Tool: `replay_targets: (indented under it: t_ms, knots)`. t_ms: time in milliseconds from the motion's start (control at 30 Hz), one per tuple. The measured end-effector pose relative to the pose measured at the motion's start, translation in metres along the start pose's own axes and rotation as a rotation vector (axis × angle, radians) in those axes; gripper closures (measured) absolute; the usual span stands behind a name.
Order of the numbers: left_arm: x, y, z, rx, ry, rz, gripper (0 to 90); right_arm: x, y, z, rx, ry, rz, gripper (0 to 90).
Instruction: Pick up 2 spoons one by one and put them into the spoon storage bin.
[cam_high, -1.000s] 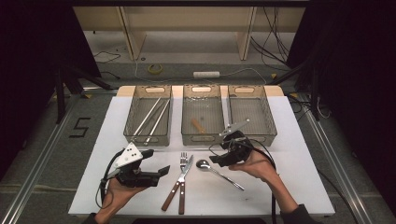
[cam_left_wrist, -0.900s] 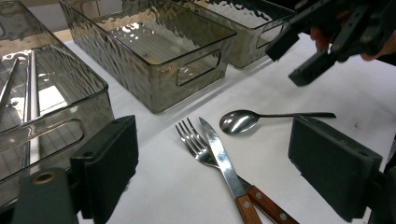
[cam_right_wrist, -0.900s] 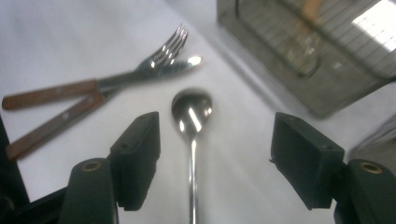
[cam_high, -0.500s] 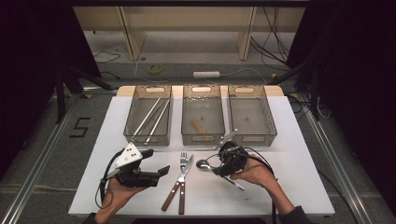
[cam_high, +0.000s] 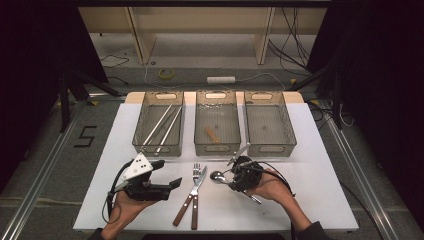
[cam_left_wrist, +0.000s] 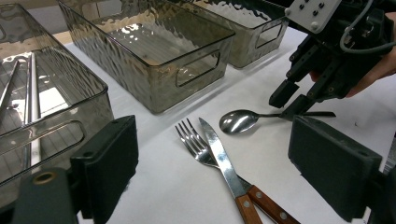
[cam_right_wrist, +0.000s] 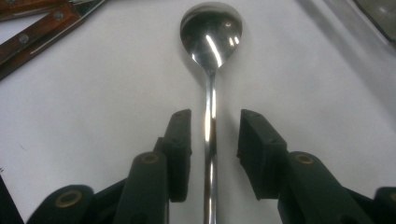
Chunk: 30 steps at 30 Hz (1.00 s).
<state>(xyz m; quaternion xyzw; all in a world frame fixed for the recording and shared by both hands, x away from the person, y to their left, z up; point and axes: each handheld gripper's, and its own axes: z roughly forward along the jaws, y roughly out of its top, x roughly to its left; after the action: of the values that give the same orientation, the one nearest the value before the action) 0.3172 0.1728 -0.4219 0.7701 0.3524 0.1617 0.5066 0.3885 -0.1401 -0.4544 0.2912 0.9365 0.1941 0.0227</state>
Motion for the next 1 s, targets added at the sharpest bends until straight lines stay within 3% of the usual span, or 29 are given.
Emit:
replay_targets:
  t_ms: [667,1000]
  knots:
    - [-0.0004,0.0002,0.0001,0.001,0.000,0.003,15.4,0.0030,0.0012,0.0097,0.034,-0.025,-0.024,83.8]
    - [-0.0002,0.0001,0.0001,0.003,0.001,0.004,15.5,0.0035,0.0017,0.0084,0.026,-0.022,-0.023,85.8]
